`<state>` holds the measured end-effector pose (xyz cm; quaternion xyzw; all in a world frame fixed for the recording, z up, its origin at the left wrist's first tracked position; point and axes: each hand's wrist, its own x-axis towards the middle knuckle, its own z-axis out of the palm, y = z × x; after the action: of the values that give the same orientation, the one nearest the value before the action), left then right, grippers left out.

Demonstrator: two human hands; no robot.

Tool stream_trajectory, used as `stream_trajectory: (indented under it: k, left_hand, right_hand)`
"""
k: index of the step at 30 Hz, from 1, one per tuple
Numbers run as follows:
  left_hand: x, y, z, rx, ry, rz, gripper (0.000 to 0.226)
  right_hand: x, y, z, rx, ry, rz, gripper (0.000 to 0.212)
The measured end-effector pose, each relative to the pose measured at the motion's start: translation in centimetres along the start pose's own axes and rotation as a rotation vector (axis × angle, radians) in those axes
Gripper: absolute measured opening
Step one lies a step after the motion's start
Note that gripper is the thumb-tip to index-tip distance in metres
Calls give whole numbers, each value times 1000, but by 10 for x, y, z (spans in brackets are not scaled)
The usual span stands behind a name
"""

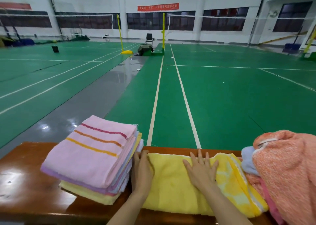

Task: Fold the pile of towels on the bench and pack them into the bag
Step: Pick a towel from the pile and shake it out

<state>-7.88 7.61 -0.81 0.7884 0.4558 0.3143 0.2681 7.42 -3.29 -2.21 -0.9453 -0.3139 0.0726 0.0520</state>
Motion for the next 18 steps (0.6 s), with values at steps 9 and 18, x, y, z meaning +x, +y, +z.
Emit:
stream_trajectory:
  k: [9,18]
  left_hand:
    - [10,-5,4,355,-129,36,46]
    - [-15,24,24,449,-542,542,92]
  right_hand:
    - [-4,18,-3,428,77,-139,84]
    - [-58,43,6,-41,175,-107,102]
